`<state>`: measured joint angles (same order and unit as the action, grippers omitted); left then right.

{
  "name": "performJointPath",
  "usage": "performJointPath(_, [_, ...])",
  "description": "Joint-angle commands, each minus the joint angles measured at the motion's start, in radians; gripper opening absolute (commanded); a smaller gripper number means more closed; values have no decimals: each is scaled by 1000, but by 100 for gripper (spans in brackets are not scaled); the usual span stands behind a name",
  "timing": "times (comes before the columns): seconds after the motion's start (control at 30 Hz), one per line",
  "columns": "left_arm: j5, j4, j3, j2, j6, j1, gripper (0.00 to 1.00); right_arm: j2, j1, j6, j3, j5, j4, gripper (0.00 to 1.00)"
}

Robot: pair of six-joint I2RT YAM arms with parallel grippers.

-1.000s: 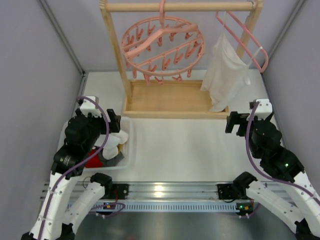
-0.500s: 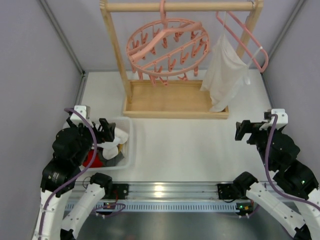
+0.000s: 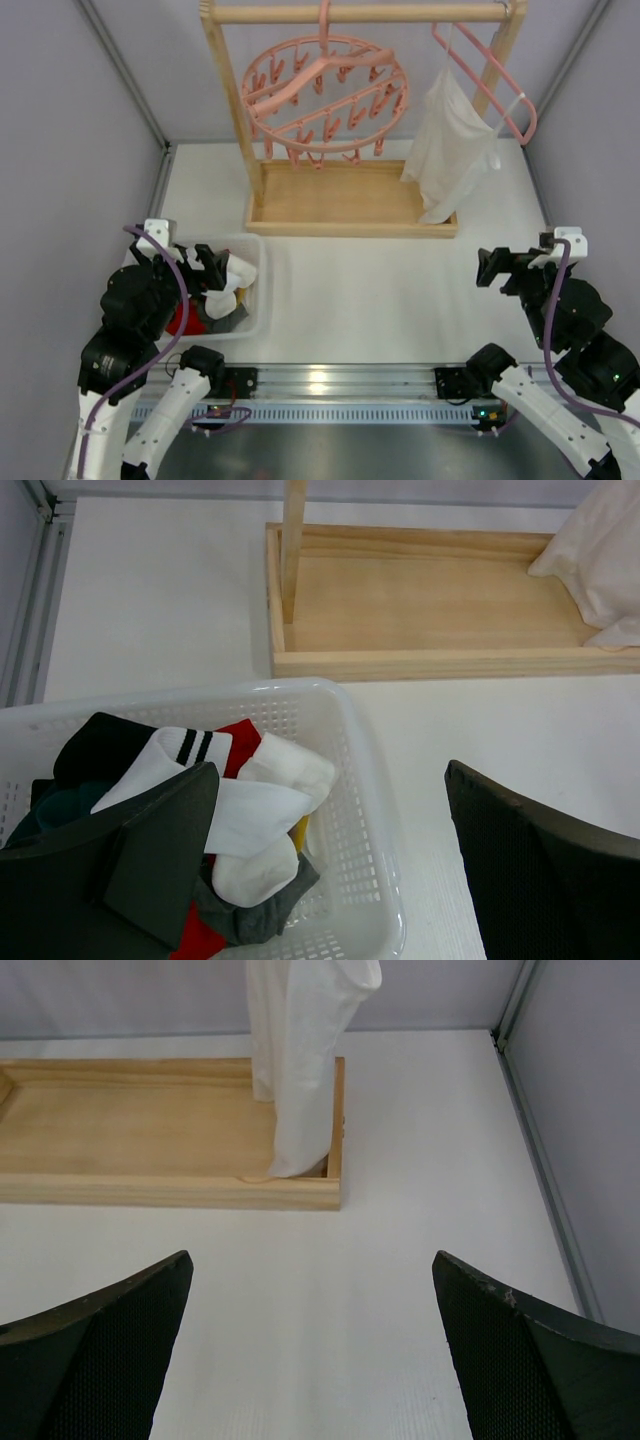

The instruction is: Remove the socks clipped to the hanger

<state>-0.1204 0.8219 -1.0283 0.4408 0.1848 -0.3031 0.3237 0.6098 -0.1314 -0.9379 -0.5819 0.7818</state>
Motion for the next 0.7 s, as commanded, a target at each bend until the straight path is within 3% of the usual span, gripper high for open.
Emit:
performJointPath(0.0, [7, -4, 7, -11, 7, -5, 98, -18, -13, -1, -7, -13, 22, 99])
performJointPath(0.67, [8, -7, 4, -25, 22, -5, 98, -23, -13, 1, 5, -9, 2, 100])
